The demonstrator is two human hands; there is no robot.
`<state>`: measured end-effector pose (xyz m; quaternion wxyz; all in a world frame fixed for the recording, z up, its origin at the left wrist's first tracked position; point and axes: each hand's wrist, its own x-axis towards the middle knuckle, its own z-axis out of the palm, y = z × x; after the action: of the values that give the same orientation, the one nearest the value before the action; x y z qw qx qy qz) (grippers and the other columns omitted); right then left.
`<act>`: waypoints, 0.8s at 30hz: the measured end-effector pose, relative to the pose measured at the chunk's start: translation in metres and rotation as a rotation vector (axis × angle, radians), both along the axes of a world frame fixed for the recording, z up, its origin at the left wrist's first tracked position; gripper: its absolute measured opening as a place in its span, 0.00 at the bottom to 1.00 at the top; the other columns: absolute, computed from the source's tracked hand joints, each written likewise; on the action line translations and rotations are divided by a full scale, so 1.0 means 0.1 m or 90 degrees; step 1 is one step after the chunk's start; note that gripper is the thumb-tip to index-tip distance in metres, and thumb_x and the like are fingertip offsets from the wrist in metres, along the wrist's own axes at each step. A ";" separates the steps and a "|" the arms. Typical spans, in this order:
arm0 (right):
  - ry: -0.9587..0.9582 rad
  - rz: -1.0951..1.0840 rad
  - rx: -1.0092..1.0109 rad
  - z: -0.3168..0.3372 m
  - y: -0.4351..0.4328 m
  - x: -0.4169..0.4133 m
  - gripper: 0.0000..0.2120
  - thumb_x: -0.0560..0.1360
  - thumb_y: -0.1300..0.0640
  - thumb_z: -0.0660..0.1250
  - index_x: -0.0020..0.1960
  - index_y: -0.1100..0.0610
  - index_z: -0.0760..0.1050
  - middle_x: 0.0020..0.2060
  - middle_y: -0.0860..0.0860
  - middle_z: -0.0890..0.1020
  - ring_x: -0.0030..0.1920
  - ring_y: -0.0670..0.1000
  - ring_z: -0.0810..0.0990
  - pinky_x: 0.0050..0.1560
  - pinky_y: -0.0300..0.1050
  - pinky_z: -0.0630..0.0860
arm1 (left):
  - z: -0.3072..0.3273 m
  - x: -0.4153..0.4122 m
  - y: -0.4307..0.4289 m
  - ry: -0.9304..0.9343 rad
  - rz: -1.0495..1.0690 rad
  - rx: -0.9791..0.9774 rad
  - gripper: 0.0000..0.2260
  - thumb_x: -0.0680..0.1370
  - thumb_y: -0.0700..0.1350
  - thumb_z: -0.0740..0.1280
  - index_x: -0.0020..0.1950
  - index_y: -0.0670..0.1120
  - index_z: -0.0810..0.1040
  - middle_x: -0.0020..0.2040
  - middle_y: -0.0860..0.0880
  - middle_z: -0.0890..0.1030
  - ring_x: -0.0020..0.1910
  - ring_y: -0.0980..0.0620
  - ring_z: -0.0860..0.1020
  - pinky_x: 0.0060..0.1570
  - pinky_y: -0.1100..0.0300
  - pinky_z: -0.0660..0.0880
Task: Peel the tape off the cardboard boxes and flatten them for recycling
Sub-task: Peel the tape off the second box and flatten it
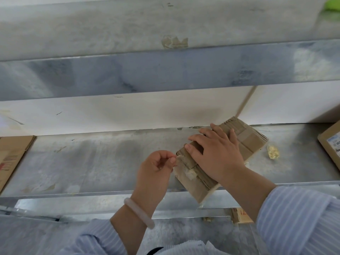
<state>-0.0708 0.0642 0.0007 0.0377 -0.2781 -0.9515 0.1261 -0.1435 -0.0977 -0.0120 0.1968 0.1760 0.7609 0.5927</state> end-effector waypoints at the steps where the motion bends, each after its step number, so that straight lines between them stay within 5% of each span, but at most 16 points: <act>1: 0.000 0.000 0.000 0.00 0.00 0.00 0.25 0.76 0.31 0.45 0.66 0.36 0.68 0.72 0.40 0.66 0.77 0.47 0.50 0.75 0.62 0.40 | -0.01 0.02 -0.01 0.045 -0.015 -0.008 0.12 0.77 0.38 0.68 0.40 0.55 0.79 0.39 0.53 0.84 0.42 0.52 0.82 0.46 0.53 0.80; 4: 0.000 0.000 0.002 0.01 0.00 0.00 0.24 0.76 0.31 0.45 0.66 0.35 0.68 0.72 0.40 0.66 0.77 0.47 0.50 0.75 0.62 0.41 | -0.02 0.08 -0.04 0.113 -0.044 0.001 0.11 0.78 0.37 0.66 0.43 0.54 0.77 0.44 0.52 0.82 0.46 0.49 0.80 0.48 0.49 0.80; 10: 0.004 -0.001 -0.005 0.01 0.00 -0.01 0.25 0.75 0.30 0.45 0.65 0.35 0.68 0.72 0.40 0.66 0.77 0.47 0.49 0.75 0.62 0.41 | 0.06 0.09 -0.03 -0.070 -0.070 0.098 0.06 0.79 0.33 0.63 0.45 0.41 0.76 0.37 0.49 0.85 0.40 0.53 0.83 0.44 0.61 0.80; 15: 0.003 0.000 -0.009 0.01 0.00 0.00 0.26 0.74 0.30 0.45 0.65 0.36 0.69 0.72 0.40 0.66 0.77 0.47 0.49 0.75 0.62 0.41 | 0.11 0.06 0.05 -0.162 -0.035 0.106 0.05 0.77 0.34 0.67 0.48 0.43 0.77 0.35 0.47 0.84 0.34 0.52 0.82 0.37 0.59 0.81; 20: 0.009 0.001 -0.005 0.00 0.00 0.00 0.24 0.75 0.31 0.46 0.65 0.36 0.69 0.72 0.40 0.66 0.77 0.47 0.50 0.75 0.62 0.41 | 0.09 0.07 0.11 -0.050 -0.020 0.040 0.12 0.73 0.37 0.74 0.42 0.55 0.78 0.44 0.52 0.82 0.34 0.50 0.83 0.35 0.57 0.81; 24: 0.011 -0.002 -0.002 -0.02 0.00 -0.01 0.25 0.75 0.31 0.46 0.66 0.36 0.69 0.72 0.40 0.66 0.77 0.47 0.50 0.75 0.61 0.40 | 0.08 0.05 0.10 0.078 -0.042 -0.039 0.08 0.70 0.43 0.77 0.41 0.52 0.79 0.51 0.55 0.77 0.34 0.52 0.82 0.38 0.56 0.82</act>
<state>-0.0720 0.0639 -0.0009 0.0461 -0.2784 -0.9505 0.1297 -0.1381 -0.0878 -0.0036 0.1742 0.2311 0.7830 0.5507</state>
